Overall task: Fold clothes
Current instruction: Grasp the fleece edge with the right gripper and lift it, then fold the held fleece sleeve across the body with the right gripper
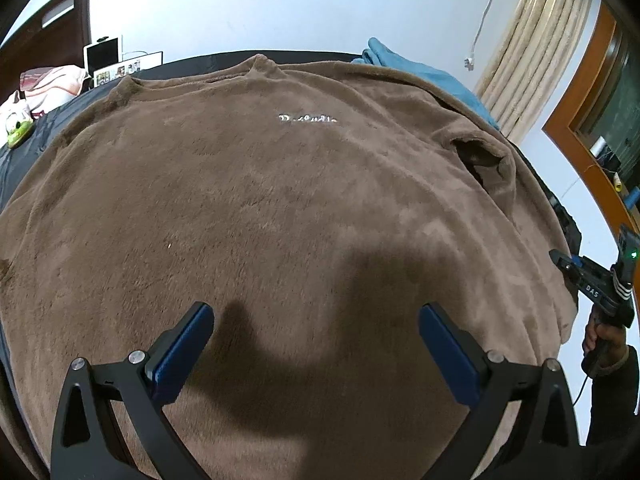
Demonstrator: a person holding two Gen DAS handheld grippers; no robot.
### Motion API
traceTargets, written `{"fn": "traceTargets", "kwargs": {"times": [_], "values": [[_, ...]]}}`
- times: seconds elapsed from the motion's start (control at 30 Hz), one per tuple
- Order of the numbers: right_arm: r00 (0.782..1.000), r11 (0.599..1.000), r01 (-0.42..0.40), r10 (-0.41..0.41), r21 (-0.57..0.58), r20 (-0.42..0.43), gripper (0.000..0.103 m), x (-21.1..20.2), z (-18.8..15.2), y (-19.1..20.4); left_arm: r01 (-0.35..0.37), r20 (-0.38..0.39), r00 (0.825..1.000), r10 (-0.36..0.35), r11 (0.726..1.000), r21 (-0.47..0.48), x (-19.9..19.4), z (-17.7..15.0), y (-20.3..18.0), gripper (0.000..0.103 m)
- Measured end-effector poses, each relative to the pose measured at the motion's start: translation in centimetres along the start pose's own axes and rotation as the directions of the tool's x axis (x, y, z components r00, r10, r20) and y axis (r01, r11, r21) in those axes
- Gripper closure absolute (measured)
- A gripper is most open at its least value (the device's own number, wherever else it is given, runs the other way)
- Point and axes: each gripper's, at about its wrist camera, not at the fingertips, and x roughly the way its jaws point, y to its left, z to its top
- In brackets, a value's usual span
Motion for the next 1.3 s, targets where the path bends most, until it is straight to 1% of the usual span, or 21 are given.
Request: {"fn": "traceTargets", "kwargs": {"times": [0.07,0.17,0.3,0.4,0.43,0.53,0.63,0.8,0.83,0.93,0.97,1.03,1.13,1.2,1.23,1.3], "values": [[0.999,0.997,-0.042,0.042,0.064,-0.004,0.092,-0.2,0.6,-0.5,0.003,0.004,1.000,-0.003,1.000,0.003,0.2,0.2,0.0,0.000],[0.990,0.974,-0.144,0.141,0.175,0.030,0.093,-0.9,1.9,-1.7,0.007,0.006,1.000,-0.007,1.000,-0.003,0.6,0.5,0.3,0.000],[0.956,0.918,-0.290,0.269,0.269,0.114,0.094,-2.1,4.3,-2.5,0.024,0.007,1.000,-0.023,0.999,-0.036,1.1,0.7,1.3,0.000],[0.927,0.878,-0.371,0.330,0.302,0.179,0.095,-3.1,6.4,-2.5,0.039,0.009,0.999,-0.039,0.997,-0.066,1.4,0.8,2.1,0.000],[0.918,0.870,-0.390,0.340,0.303,0.205,0.095,-3.7,7.4,-2.3,0.043,0.012,0.999,-0.043,0.996,-0.075,1.4,0.8,2.4,0.000],[0.899,0.865,-0.415,0.342,0.282,0.275,0.095,-5.5,10.2,-1.1,0.055,0.022,0.998,-0.053,0.993,-0.100,1.4,0.7,3.2,0.000],[0.874,0.861,-0.439,0.343,0.258,0.343,0.095,-7.4,13.0,0.1,0.069,0.038,0.997,-0.065,0.992,-0.109,1.2,0.6,3.7,0.000],[0.823,0.853,-0.475,0.344,0.215,0.453,0.095,-10.5,17.6,2.1,0.105,0.058,0.993,-0.098,0.987,-0.123,1.2,0.6,4.5,0.000],[0.813,0.851,-0.483,0.347,0.207,0.468,0.094,-10.9,18.5,2.7,0.115,0.064,0.992,-0.108,0.985,-0.128,1.2,0.6,4.6,0.000],[0.794,0.840,-0.511,0.379,0.183,0.475,0.095,-11.0,20.8,5.1,0.153,0.090,0.986,-0.141,0.978,-0.145,1.1,0.5,5.3,0.000],[0.794,0.840,-0.517,0.398,0.165,0.459,0.095,-10.6,21.6,6.5,0.163,0.096,0.984,-0.150,0.975,-0.151,1.0,0.5,5.4,0.000],[0.805,0.846,-0.518,0.433,0.127,0.405,0.095,-9.4,22.7,9.6,0.185,0.110,0.980,-0.168,0.969,-0.165,0.9,0.5,5.8,0.000],[0.834,0.859,-0.506,0.467,0.072,0.293,0.094,-6.5,23.7,14.9,0.204,0.128,0.975,-0.183,0.962,-0.180,0.8,0.4,6.2,0.000],[0.858,0.873,-0.486,0.468,0.039,0.210,0.094,-4.0,23.8,18.3,0.214,0.138,0.972,-0.191,0.960,-0.183,0.7,0.4,6.3,0.000],[0.871,0.880,-0.475,0.466,0.022,0.157,0.094,-2.5,23.7,20.0,0.218,0.142,0.971,-0.194,0.958,-0.184,0.7,0.4,6.3,0.000],[0.885,0.887,-0.462,0.463,-0.017,0.047,0.094,0.7,23.5,23.1,0.222,0.147,0.969,-0.196,0.957,-0.184,0.6,0.4,6.3,0.000]]}}
